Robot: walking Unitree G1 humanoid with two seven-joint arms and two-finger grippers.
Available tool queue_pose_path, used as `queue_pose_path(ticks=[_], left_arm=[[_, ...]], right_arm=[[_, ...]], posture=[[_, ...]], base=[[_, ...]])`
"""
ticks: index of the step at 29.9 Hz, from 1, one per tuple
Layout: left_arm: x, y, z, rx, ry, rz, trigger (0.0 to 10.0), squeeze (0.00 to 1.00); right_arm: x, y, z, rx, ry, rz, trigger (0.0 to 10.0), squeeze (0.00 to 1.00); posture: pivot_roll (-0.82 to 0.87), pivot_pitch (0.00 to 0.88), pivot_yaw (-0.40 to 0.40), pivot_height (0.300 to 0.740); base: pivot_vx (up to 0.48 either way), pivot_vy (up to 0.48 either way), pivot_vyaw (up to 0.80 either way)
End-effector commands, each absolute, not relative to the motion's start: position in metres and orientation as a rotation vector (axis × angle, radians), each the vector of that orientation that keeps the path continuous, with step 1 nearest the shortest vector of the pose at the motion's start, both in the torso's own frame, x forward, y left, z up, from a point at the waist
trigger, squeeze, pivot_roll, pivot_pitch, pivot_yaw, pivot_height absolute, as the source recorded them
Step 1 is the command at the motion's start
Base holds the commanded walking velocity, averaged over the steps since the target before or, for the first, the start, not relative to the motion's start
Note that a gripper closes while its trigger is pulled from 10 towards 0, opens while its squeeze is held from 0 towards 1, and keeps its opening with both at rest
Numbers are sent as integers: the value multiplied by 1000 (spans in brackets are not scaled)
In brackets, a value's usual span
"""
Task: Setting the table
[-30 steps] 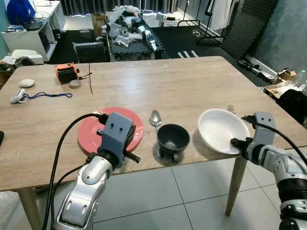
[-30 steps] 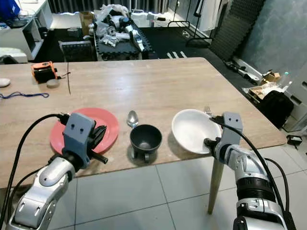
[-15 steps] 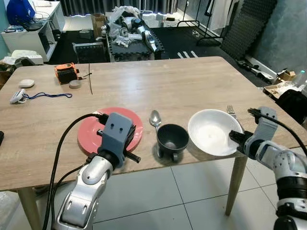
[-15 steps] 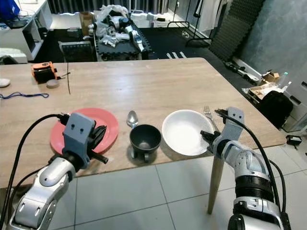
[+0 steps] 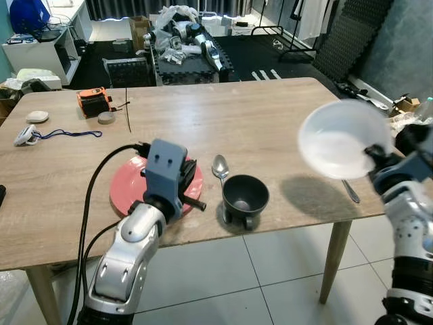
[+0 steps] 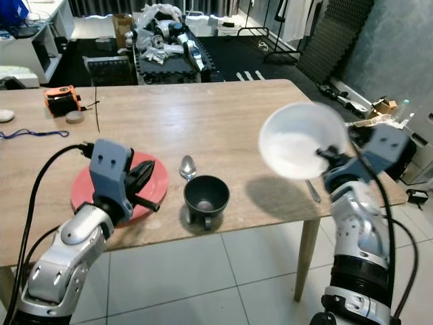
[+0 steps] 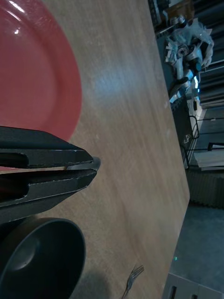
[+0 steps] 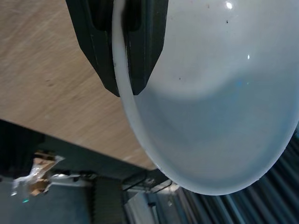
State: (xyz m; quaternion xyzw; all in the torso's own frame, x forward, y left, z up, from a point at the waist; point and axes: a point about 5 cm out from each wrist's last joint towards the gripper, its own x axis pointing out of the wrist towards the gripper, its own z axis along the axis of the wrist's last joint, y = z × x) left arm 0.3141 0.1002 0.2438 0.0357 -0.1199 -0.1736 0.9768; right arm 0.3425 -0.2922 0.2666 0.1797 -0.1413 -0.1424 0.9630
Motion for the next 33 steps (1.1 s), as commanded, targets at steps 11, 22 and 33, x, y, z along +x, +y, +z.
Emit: queue_pose_path(ticks=[11, 22, 33], left_arm=[[326, 101, 237, 77, -185, -318, 10000, 0], [328, 98, 235, 46, -179, -312, 10000, 0], [330, 99, 233, 59, -171, -298, 10000, 0]], right_arm=[[339, -292, 255, 311, -312, -376, 10000, 0], [341, -289, 255, 265, -326, -383, 10000, 0], [342, -294, 251, 290, -304, -405, 10000, 0]], posture=[[-30, 141, 94, 740], [-33, 140, 95, 740], [-31, 140, 91, 740]], base=[[0, 0, 0], [0, 0, 0], [0, 0, -594]])
